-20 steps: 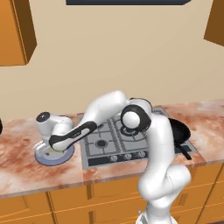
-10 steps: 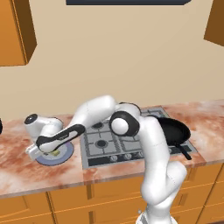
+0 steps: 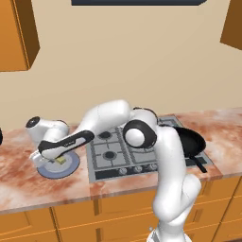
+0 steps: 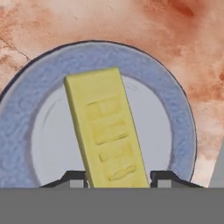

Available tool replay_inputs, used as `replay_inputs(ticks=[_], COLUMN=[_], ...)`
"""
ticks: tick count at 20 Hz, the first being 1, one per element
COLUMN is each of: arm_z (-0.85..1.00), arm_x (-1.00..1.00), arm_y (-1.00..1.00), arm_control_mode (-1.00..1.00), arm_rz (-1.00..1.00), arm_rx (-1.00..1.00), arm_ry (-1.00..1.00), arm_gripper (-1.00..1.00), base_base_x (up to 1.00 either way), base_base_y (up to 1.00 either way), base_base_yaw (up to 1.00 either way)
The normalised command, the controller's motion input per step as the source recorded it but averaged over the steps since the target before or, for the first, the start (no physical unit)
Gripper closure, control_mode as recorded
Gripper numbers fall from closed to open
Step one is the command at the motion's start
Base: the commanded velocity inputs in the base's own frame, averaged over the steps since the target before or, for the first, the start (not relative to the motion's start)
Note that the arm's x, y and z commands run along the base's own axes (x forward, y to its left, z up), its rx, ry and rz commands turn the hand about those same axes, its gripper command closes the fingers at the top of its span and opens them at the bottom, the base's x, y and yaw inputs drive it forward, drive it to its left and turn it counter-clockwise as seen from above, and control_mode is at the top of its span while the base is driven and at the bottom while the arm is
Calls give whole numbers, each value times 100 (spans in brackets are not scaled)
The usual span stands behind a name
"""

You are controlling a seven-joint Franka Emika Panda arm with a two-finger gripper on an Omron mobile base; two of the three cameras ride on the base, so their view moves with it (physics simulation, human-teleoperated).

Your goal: Pick up the butter stick and place it in the pan. Then turn on the burner for the pan.

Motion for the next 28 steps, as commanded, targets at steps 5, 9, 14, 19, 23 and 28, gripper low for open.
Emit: replay_inputs(ticks=[5,9,14,19,23,28], arm_z=[50,38,25,10,8,18], arm_x=[-29,-25,-11,-8,-7,-1], arm_y=[-70,-81,-91,-92,-91,-95], arm_control_mode=[-100,-100,-100,-100,-100,-100], arm_rz=[-12,-15,-20,-20,-18,-14], arm_rx=[0,4,10,8,4,2], arm_ry=[-11,-4,0,0,0,0], arm_gripper=[100,100,100,100,100,100], base_base_x=[0,0,0,0,0,0], base_base_y=[0,0,0,0,0,0], base_base_yaw=[0,0,0,0,0,0])
